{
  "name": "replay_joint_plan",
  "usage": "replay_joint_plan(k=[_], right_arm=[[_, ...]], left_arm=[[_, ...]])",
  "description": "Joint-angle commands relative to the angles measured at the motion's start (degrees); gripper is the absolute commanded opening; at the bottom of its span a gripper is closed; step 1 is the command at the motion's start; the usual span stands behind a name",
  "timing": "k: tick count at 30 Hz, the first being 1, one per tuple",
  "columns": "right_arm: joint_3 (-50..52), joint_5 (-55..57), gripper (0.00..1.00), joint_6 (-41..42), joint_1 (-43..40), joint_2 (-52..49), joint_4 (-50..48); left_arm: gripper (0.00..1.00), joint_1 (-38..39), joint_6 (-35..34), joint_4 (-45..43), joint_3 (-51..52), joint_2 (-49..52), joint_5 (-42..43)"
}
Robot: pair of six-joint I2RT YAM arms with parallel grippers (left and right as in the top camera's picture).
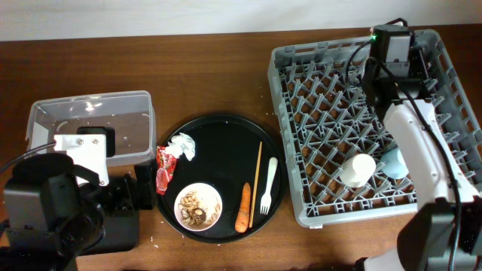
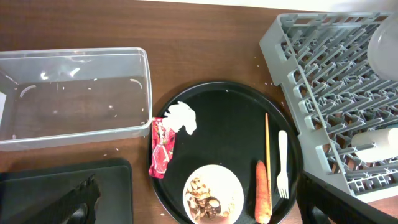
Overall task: Sort waste into correct bins and load items into the dishwasher rack
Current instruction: 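Stand the white plate upright in the back of the rack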
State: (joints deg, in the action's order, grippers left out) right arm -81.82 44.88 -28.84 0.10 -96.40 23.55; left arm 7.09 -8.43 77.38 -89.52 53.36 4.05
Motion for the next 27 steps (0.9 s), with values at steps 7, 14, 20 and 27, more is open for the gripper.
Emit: replay_joint_plan(k=[7, 14, 20, 27], right_arm=[[-0.8, 4.9, 0.87, 10.2, 1.6, 2.2, -0.1], [-0.8, -17.9, 0.81, 31.0, 21.8, 25.5, 23.8], [-0.8, -53.5, 0.69, 43.7, 35.5, 22.8, 38.7], [1.0, -61.0, 0.63, 50.9, 38.8, 13.3, 41.2]], left_arm=[[0.99, -0.3, 0.3, -0.1, 0.0, -0.1, -0.4], [0.99, -0.3, 0.3, -0.1, 0.0, -0.1, -0.4], [0.99, -0.3, 0.3, -0.1, 0.0, -0.1, -0.4], [0.99, -0.3, 0.3, -0.1, 0.0, -0.1, -0.3]])
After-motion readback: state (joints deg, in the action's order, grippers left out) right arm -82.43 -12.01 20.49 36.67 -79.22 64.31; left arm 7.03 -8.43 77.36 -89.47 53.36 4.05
